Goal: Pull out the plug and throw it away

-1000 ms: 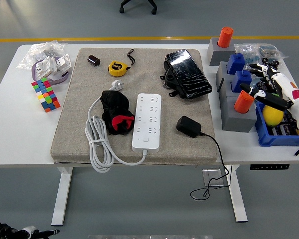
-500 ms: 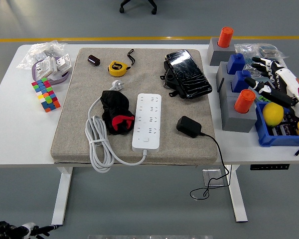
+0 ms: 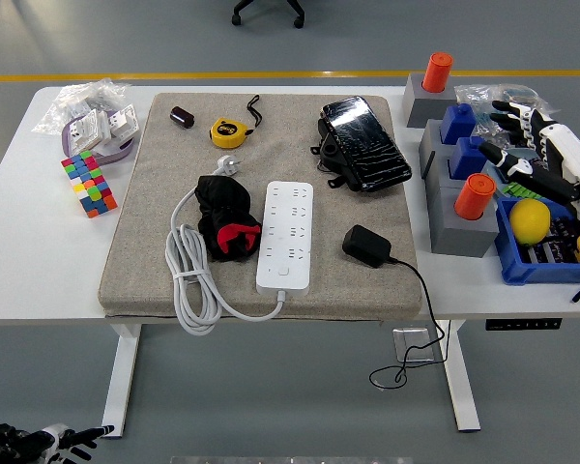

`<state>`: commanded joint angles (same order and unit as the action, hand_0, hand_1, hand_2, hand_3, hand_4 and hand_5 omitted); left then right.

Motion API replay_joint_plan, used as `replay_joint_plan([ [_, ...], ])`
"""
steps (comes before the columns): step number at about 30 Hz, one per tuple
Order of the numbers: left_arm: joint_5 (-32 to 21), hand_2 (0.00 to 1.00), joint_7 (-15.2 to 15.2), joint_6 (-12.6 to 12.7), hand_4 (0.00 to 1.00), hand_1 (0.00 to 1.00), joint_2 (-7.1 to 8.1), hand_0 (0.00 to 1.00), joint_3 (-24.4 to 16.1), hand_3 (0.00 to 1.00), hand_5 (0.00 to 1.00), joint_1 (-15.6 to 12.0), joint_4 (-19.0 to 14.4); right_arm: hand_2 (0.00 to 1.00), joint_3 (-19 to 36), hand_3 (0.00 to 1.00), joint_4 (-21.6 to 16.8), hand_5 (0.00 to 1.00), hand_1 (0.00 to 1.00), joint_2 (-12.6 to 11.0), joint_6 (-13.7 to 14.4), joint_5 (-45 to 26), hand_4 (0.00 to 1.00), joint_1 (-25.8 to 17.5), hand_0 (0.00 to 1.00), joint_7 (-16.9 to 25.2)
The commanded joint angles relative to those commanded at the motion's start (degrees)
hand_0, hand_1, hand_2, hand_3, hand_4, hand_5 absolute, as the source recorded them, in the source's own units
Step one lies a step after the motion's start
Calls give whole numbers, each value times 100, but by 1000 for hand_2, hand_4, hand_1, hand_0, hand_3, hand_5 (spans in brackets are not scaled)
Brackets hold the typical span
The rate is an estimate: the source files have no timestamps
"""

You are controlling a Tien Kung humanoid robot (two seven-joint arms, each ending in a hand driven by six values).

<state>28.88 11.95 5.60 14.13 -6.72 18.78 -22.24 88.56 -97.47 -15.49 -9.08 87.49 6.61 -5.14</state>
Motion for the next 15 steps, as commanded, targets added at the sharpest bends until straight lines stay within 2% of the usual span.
replay_joint_plan([
  [15, -4, 692, -5, 1, 837, 664, -17, 533, -29, 669, 701, -48, 14, 848, 268, 896, -249, 757, 887, 35, -37, 49, 998, -133, 911, -14],
])
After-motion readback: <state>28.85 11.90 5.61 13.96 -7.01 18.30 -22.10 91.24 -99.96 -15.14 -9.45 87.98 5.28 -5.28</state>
